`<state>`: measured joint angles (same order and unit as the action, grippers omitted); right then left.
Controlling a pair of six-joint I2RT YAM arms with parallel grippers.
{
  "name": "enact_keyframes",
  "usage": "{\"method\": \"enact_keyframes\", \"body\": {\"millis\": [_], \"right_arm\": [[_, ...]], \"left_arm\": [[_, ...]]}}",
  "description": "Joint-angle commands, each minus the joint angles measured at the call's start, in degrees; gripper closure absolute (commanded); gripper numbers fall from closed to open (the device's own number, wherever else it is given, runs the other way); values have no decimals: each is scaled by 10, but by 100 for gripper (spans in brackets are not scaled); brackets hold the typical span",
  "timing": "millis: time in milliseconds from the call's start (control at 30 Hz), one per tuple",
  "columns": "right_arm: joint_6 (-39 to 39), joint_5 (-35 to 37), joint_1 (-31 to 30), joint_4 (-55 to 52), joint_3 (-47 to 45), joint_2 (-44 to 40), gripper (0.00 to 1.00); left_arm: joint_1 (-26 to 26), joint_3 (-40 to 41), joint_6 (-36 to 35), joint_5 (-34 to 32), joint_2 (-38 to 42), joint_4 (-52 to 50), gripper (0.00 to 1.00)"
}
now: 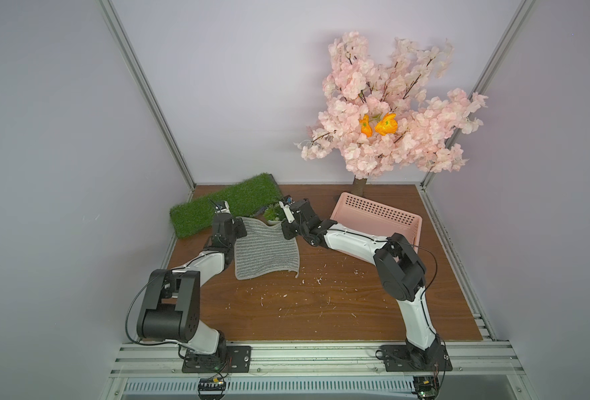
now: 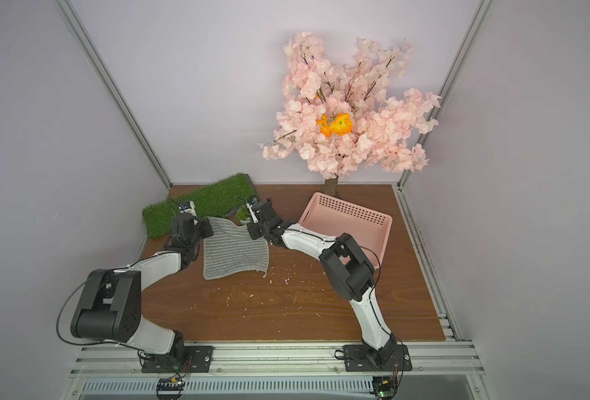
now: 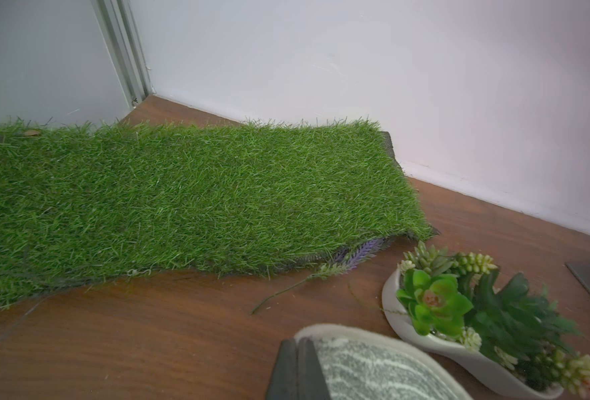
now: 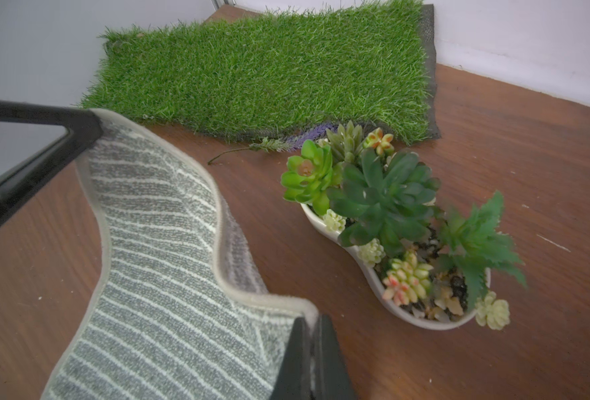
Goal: Fold the square dishcloth
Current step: Fold the cleaning item at the center of the board.
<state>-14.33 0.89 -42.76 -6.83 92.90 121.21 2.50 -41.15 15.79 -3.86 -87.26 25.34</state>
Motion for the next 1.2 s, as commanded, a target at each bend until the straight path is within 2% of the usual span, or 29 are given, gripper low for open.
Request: {"method": "enact_keyframes", "body": {"millis": [0,200,500,833,1167], "right_arm": [[-1,12,1,5,-10,-3,100],[-6,16,1,47,-97,-60,100],[-25,-4,-10,110,-219,-134,100],[-44,12,-52,130,-274,-155,100],[-63,31,-76,142,-327,-183,100]], "left_arm": [[-8,10,4,28,15,-12,99],[-8,81,20,29,74,-9,99],[-8,141,26,22,155,-25,99],[-8,202,70,38,233,-46,99],[-8,236,135,44,271,-103,99]]}}
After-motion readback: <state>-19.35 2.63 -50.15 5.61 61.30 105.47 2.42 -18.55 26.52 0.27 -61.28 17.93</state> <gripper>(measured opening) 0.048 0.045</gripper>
